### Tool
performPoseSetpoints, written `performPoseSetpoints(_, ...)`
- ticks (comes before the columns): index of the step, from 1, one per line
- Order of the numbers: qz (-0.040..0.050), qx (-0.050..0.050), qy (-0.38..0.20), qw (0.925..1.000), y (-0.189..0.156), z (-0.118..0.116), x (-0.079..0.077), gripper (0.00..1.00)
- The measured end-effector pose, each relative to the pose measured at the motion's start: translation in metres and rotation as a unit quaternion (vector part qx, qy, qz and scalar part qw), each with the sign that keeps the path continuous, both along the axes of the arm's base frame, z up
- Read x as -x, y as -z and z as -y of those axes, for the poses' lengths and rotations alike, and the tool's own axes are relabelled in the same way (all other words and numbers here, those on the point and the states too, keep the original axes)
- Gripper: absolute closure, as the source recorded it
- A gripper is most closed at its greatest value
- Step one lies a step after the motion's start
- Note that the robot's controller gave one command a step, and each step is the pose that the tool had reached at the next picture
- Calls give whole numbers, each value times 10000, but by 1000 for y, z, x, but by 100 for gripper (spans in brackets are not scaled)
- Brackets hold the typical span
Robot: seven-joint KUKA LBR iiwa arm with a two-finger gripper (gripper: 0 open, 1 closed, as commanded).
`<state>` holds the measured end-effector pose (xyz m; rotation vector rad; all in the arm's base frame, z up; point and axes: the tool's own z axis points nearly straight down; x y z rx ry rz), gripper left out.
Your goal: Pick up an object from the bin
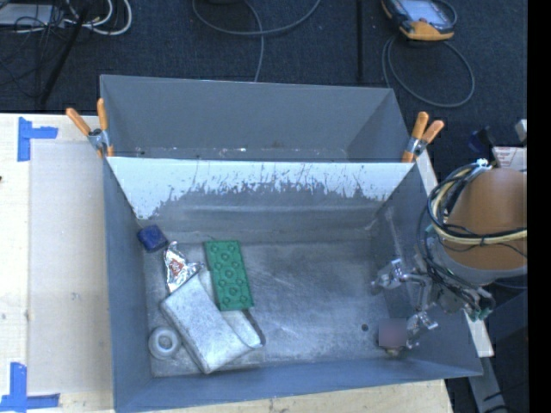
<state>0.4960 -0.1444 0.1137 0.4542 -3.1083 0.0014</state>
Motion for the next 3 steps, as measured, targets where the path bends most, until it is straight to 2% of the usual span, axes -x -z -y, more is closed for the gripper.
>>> performPoseSetpoints(1,54,-48,-1664,9860,31,3,16,0)
performPoseSetpoints(2,-6,-20,-1678,9858,35,8,21,100)
performPoseSetpoints(3,33,3,-2727,9621,-131,-27,-7,100)
